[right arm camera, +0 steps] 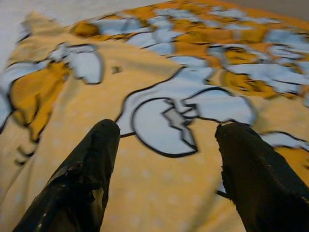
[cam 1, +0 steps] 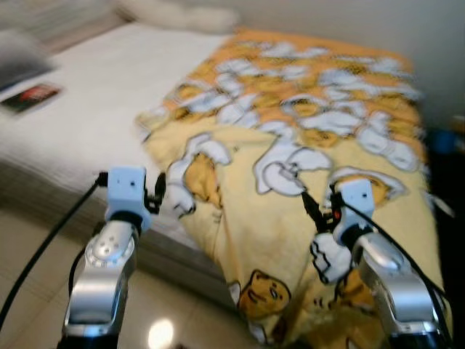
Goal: Clean up the room
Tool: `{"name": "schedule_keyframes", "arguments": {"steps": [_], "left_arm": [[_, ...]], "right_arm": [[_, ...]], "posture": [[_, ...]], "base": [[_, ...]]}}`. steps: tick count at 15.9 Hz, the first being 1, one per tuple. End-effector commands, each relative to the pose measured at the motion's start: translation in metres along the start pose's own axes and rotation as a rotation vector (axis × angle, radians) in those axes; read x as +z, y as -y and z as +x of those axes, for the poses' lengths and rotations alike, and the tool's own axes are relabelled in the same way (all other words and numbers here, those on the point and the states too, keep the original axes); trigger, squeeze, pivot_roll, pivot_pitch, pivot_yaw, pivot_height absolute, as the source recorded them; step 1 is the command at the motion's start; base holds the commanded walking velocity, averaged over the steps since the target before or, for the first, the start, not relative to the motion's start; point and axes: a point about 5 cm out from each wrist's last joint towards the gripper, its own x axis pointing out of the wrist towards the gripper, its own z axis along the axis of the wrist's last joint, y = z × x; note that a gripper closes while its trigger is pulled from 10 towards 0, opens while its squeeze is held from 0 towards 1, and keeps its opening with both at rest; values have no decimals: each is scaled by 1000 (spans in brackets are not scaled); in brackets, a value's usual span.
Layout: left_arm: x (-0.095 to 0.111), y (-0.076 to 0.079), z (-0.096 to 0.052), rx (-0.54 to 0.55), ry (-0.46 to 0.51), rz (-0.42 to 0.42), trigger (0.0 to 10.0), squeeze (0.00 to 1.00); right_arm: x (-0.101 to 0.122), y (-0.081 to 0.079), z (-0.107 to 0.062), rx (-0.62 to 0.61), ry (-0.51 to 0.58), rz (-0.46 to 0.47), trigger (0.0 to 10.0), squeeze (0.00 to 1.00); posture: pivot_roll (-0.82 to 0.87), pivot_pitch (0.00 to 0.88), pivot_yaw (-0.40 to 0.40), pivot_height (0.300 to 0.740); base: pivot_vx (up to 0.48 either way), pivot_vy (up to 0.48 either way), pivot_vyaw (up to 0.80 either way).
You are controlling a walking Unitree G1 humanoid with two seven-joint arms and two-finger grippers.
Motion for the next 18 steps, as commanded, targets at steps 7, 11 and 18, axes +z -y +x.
{"name": "schedule_keyframes", "arguments": {"steps": [7, 11, 18], "left_arm": [[-5, -4, -5, -37, -12, 19, 10000, 431], [-5, -2, -6, -62, -12, 21, 10000, 431], [0, 10, -7, -241, -3, 32, 10000, 435]], "right_arm": [[3, -5, 4, 18, 23, 127, 10000, 0], [6, -7, 6, 16, 42, 221, 10000, 988], [2, -12, 29, 34, -23, 457, 10000, 1000]], "posture": [[-68, 0, 4, 740], [-69, 0, 10, 740], [-59, 0, 18, 740]], "base": [[0, -206, 114], [0, 0, 0], [0, 0, 0]]}}
